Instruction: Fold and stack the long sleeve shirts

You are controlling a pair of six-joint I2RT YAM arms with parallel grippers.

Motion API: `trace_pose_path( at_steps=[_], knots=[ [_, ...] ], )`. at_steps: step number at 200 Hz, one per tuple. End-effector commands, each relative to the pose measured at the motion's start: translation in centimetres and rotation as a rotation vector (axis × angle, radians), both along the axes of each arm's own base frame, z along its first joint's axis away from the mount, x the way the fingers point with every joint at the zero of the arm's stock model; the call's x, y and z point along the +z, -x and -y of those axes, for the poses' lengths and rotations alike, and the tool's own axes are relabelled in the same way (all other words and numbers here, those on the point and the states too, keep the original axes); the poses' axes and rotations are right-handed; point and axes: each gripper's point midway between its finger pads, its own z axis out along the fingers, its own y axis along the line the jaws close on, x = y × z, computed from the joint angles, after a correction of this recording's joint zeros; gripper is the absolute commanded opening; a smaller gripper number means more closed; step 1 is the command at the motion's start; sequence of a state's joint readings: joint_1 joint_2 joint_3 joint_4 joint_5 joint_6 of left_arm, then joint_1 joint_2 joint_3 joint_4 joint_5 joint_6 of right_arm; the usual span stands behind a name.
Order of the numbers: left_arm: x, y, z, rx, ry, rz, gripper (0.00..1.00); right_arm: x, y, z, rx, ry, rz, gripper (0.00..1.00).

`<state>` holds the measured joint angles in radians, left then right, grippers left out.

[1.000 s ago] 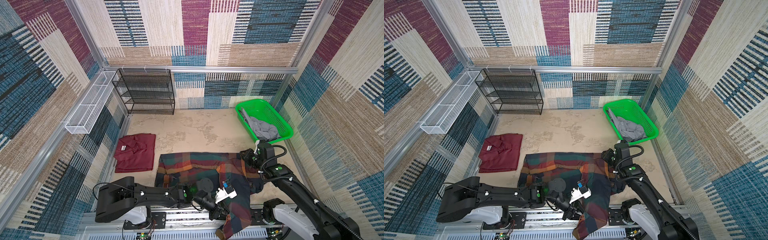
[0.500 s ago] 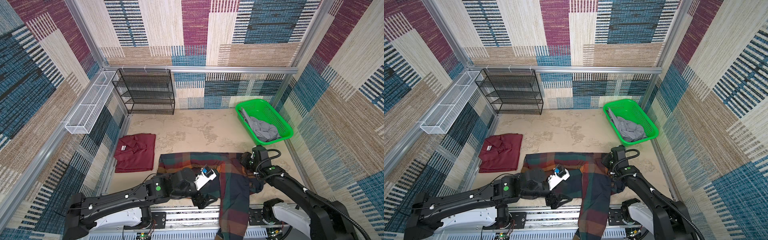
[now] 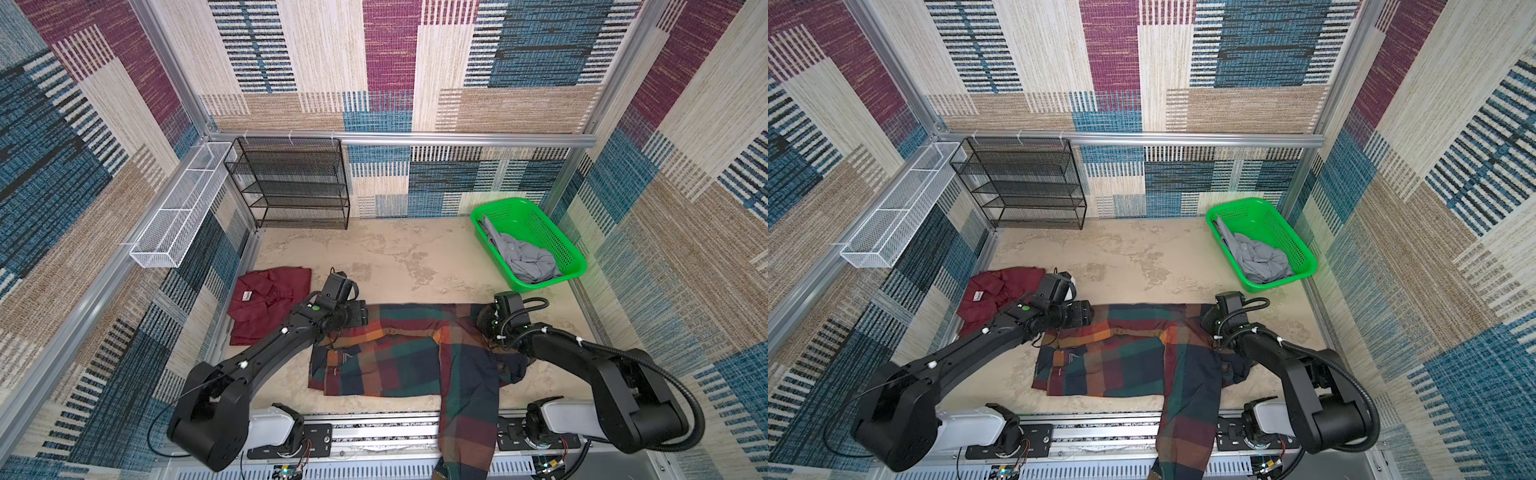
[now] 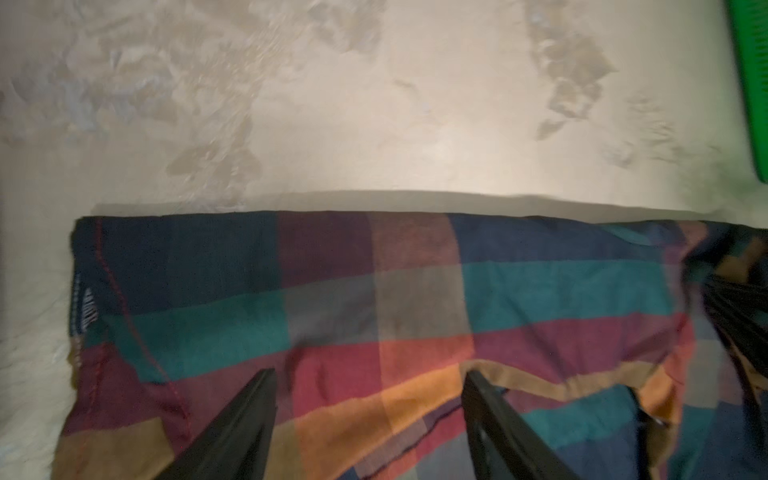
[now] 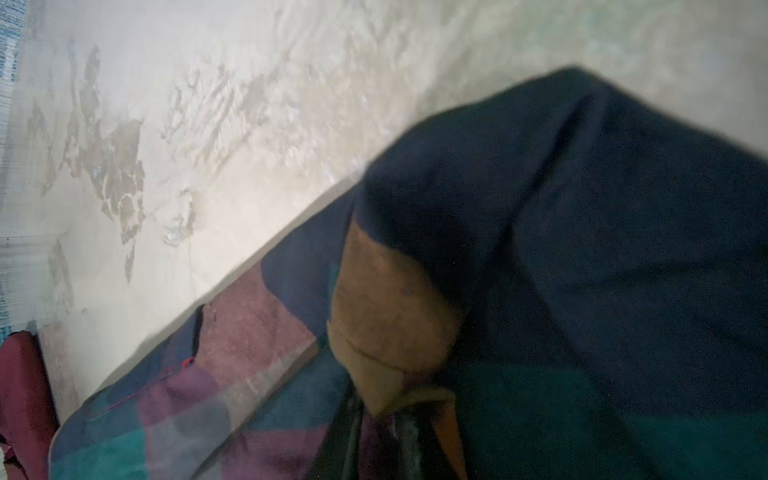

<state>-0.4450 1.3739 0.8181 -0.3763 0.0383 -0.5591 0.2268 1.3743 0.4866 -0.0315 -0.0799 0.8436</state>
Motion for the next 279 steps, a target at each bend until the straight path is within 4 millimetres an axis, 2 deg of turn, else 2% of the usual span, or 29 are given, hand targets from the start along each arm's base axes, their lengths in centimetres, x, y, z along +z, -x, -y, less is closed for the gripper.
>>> trace_pose_path(
  at_steps=[1,20,36,52,72,90,108,124,140,154,182,201,215,227,235,279],
  knots=[
    [-1.2,-1.9,0.2,0.075,0.061,-0.043,0.72,0.0,-2.0,-0.8,0.023,-0.012,0.023,0.17],
    [-2.7,-3.6,-0.3,0.087,0.022,-0.077,0.71,-0.2,-3.8,-0.9,0.028,0.006,0.032,0.17],
    [-4.2,-5.4,-1.8,0.117,-0.016,-0.126,0.68,-0.5,-5.5,-0.7,0.027,0.039,0.045,0.17],
    [-5.3,-7.2,-2.7,0.171,0.079,-0.167,0.6,-1.0,-7.4,-0.8,0.033,0.06,0.043,0.17],
    [-6.4,-9.5,-4.6,0.217,0.078,-0.174,0.59,-1.9,-9.2,-0.4,0.019,0.06,0.033,0.17],
    [-6.7,-11.3,-5.2,0.209,0.063,-0.183,0.58,-1.8,-10.8,-0.1,0.014,0.059,0.053,0.17],
    [-6.0,-13.4,-5.3,0.18,0.033,-0.159,0.59,-1.3,-12.1,-0.1,0.018,0.045,0.061,0.19],
    [-5.0,-15.4,-5.3,0.15,0.008,-0.12,0.58,0.1,-13.4,-0.6,0.023,0.029,0.108,0.26],
    [-3.7,-17.0,-5.3,0.127,0.004,-0.094,0.59,0.6,-14.4,-1.1,0.055,0.027,0.094,0.44],
    [-1.8,-17.8,-5.3,0.102,-0.003,-0.065,0.59,2.7,-14.6,-1.9,0.084,-0.011,0.134,0.58],
    [3.8,-17.4,-4.9,0.07,0.029,0.035,0.64,8.5,-13.0,-1.7,0.083,0.062,0.216,0.85],
    [7.5,-16.0,-4.8,0.071,0.064,0.095,0.66,11.3,-11.0,-0.7,0.059,0.1,0.237,0.95],
    [9.8,-14.7,-4.9,0.088,0.09,0.134,0.7,12.5,-8.7,-0.1,0.048,0.11,0.231,1.0],
    [11.0,-13.2,-4.8,0.087,0.118,0.156,0.74,12.5,-6.2,0.0,0.05,0.101,0.212,1.0],
    [11.4,-12.1,-4.8,0.093,0.136,0.156,0.88,12.1,-4.3,0.0,0.052,0.081,0.192,1.0],
    [13.0,-5.9,-4.6,0.065,0.204,0.166,0.95,9.0,5.4,0.0,0.056,0.015,0.031,0.99]
  ],
)
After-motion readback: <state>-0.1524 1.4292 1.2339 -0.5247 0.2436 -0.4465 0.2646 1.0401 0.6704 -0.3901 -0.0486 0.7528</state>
